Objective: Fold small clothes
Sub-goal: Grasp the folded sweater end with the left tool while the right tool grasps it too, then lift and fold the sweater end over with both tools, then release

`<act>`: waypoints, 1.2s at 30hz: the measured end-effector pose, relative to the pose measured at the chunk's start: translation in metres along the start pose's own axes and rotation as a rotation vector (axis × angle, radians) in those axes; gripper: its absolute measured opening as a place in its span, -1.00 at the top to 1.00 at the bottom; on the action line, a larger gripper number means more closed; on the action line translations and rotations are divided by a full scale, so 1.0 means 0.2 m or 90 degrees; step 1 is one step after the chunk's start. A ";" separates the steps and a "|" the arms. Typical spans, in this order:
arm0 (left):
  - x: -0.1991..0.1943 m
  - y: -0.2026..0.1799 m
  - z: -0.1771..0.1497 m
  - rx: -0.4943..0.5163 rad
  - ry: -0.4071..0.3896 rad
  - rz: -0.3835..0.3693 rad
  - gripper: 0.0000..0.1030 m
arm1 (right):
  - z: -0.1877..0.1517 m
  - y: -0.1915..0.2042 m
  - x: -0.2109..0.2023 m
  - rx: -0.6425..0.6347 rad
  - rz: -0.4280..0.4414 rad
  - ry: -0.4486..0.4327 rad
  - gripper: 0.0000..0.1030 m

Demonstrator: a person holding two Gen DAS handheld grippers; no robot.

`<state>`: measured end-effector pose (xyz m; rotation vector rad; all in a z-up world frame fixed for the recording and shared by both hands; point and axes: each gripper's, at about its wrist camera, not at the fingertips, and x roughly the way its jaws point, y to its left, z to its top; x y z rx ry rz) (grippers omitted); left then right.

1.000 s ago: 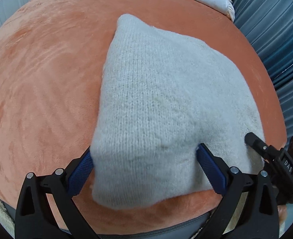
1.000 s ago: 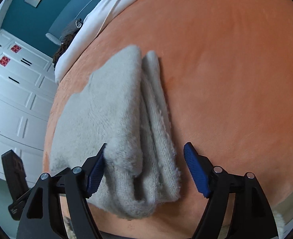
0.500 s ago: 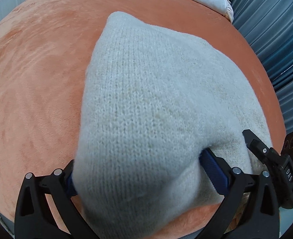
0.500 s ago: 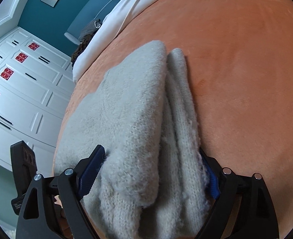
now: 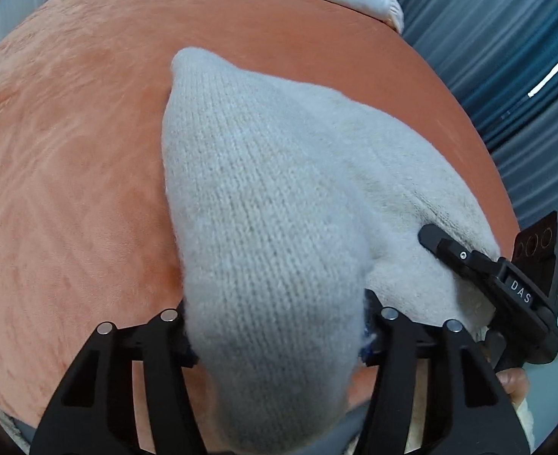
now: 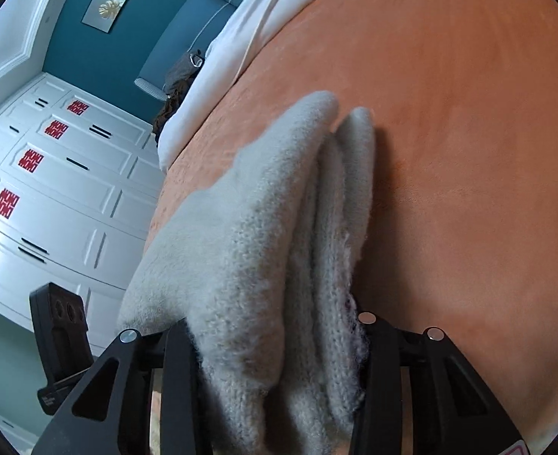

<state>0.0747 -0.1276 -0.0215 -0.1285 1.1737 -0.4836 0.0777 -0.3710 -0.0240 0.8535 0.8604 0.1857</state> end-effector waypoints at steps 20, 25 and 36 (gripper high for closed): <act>0.20 -0.20 -0.12 -0.005 0.069 0.048 -0.68 | -0.21 -0.14 -0.16 0.065 -0.075 0.044 0.01; 0.16 -0.33 -0.11 0.040 0.051 0.066 -0.26 | -0.20 -0.16 -0.19 0.069 -0.062 0.032 0.19; -0.25 -0.58 -0.01 0.126 -0.054 0.022 0.06 | -0.21 0.25 -0.50 -0.056 -0.044 -0.073 0.27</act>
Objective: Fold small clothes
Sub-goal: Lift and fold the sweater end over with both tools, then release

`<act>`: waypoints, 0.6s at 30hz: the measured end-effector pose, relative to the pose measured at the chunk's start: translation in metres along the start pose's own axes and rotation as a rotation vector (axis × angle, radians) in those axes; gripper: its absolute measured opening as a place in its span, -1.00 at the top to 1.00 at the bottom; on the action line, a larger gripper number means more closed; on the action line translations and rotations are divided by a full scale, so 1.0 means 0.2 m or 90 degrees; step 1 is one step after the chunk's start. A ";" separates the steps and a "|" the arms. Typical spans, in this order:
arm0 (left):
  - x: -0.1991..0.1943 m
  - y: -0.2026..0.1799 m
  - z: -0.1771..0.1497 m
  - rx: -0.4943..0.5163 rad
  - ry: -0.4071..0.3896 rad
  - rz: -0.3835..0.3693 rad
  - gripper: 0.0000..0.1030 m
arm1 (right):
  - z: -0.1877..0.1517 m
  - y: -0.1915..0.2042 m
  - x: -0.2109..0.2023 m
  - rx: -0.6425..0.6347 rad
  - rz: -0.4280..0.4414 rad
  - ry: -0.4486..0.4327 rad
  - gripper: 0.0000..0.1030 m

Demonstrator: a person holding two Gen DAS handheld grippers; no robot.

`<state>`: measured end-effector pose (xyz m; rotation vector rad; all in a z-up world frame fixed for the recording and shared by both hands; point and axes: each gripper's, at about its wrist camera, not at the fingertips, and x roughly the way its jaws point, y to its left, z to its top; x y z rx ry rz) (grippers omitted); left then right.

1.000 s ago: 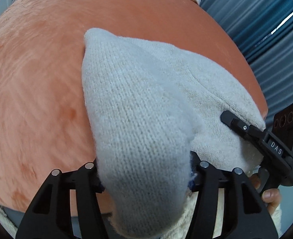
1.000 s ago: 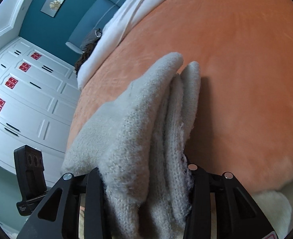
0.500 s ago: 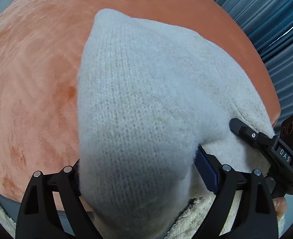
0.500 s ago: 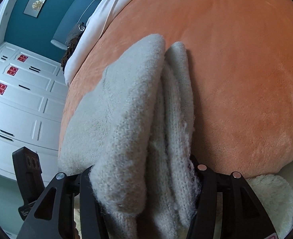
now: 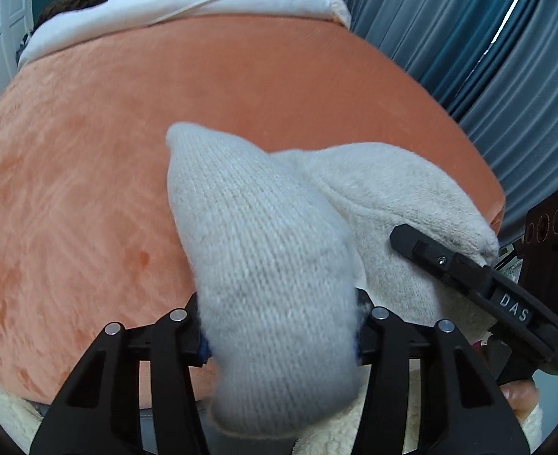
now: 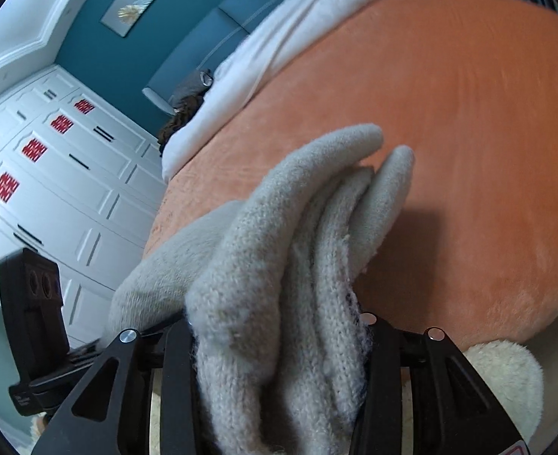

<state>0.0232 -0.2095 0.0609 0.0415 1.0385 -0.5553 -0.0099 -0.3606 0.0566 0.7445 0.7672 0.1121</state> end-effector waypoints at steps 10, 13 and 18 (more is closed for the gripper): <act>-0.50 0.00 0.09 0.039 -0.137 -0.037 0.06 | 0.09 0.32 -0.39 -0.089 0.025 -0.127 0.27; -0.62 0.02 0.12 0.044 -0.174 -0.045 0.06 | 0.12 0.45 -0.43 -0.115 0.033 -0.154 0.27; -0.83 0.10 0.15 0.048 -0.231 -0.045 0.06 | 0.16 0.67 -0.47 -0.171 0.048 -0.191 0.27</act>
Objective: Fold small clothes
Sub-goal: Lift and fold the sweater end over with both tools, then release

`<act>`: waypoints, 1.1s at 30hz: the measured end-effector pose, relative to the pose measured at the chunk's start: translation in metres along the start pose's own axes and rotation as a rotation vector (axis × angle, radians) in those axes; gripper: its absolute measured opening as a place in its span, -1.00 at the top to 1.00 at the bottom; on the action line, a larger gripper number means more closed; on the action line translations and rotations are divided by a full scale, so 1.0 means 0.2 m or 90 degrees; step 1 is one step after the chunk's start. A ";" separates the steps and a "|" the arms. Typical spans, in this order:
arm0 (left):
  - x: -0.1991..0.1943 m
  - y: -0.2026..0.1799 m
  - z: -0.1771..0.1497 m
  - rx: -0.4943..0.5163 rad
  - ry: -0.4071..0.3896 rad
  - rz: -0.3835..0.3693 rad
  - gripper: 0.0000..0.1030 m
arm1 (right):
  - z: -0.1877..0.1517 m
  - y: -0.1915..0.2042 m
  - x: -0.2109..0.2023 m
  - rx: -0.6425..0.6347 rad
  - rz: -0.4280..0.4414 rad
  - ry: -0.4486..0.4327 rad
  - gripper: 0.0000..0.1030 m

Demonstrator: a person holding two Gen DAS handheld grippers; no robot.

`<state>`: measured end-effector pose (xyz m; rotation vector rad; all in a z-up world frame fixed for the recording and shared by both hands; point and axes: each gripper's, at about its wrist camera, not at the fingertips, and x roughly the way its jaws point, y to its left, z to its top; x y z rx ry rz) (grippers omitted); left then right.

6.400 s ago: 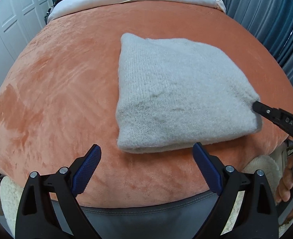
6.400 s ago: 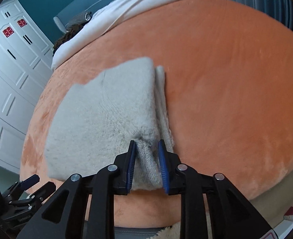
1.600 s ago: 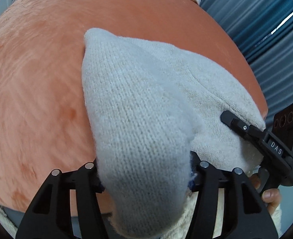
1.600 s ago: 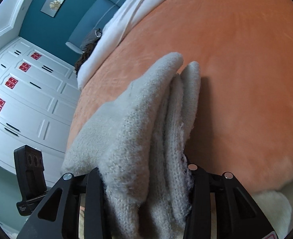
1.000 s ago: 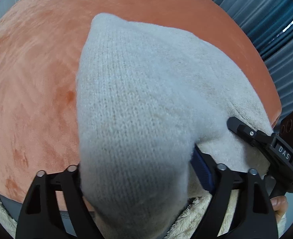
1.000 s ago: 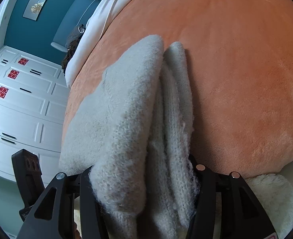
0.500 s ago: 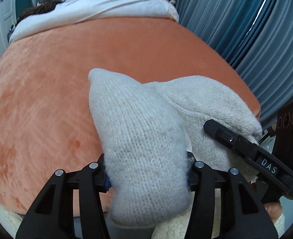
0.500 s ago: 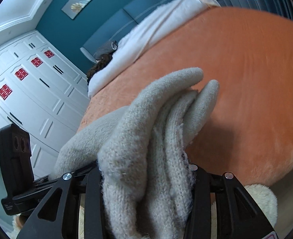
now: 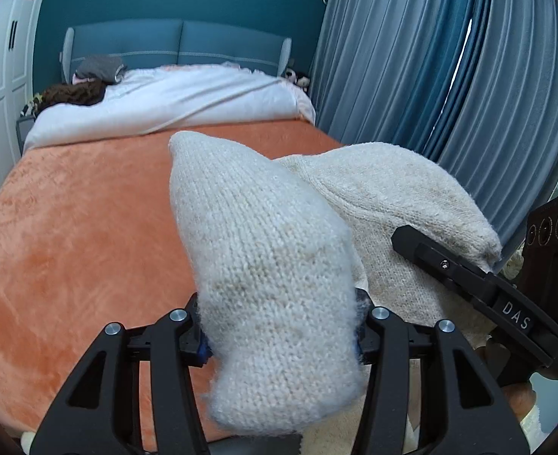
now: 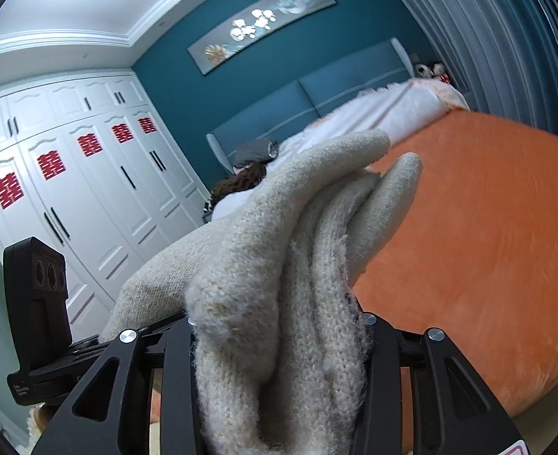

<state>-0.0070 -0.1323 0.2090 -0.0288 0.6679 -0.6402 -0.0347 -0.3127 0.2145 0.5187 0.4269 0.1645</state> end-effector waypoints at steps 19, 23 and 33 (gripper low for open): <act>-0.35 0.75 0.14 0.002 -0.148 0.050 -0.17 | 0.05 0.50 0.49 -0.083 0.109 -0.018 0.07; 0.07 1.15 -0.23 -0.130 -0.029 0.097 -0.42 | -0.34 0.18 0.93 -0.018 -0.025 0.141 -0.21; 0.24 1.59 -0.65 -0.353 0.043 0.088 -0.65 | -0.64 -0.20 1.04 0.101 -0.079 0.249 -0.64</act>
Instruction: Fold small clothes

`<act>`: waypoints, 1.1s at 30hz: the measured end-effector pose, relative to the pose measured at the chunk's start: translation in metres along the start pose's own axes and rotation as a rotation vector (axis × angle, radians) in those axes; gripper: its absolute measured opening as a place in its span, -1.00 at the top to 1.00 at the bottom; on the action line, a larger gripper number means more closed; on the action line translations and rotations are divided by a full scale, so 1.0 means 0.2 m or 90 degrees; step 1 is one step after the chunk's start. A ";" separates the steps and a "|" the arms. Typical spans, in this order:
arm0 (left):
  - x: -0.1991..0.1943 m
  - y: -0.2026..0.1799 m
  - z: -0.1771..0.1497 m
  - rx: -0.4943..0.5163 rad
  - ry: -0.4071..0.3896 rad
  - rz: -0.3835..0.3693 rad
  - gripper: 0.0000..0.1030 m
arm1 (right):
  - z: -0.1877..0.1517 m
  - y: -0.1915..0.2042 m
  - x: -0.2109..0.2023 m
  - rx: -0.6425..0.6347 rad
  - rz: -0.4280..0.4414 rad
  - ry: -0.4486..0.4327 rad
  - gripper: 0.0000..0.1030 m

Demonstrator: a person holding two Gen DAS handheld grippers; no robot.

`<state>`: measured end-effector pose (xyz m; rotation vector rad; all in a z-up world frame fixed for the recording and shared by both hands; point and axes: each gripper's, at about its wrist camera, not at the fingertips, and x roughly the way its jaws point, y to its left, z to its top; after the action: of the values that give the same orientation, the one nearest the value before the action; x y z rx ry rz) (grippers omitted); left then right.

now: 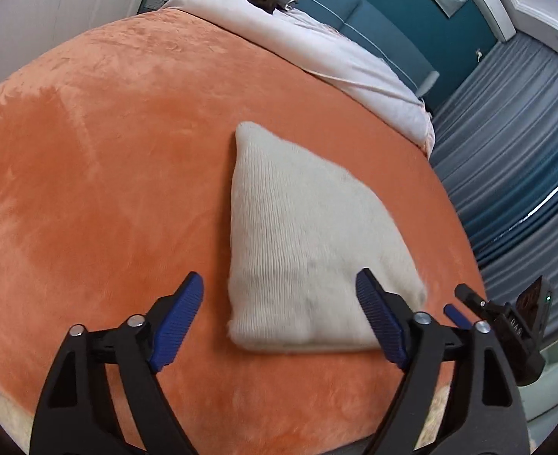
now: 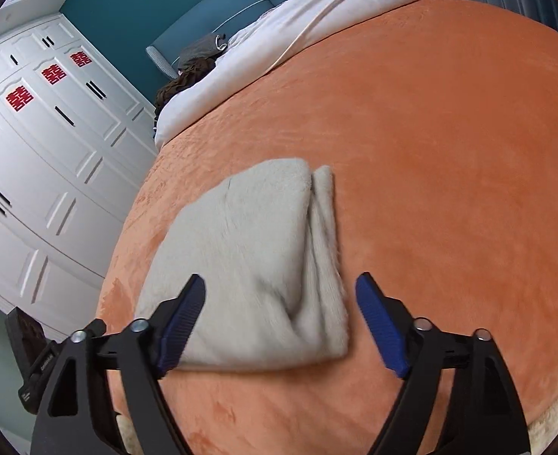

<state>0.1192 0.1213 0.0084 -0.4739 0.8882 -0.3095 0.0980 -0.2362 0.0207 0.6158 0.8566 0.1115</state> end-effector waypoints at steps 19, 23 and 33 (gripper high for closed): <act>0.25 -0.13 0.21 0.006 0.011 -0.125 0.04 | 0.30 0.28 0.22 -0.113 0.037 -0.005 0.21; 0.50 -0.07 0.08 0.028 0.093 -0.006 0.00 | 0.20 0.00 0.52 -0.055 -0.078 0.127 0.08; 0.27 -0.21 0.02 0.134 0.022 0.115 -0.14 | 0.14 0.22 0.18 -0.148 -0.067 0.011 0.31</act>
<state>0.1522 0.0623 -0.0038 -0.1932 0.9139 -0.2428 0.1492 -0.2011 0.0354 0.3521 0.8766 0.1192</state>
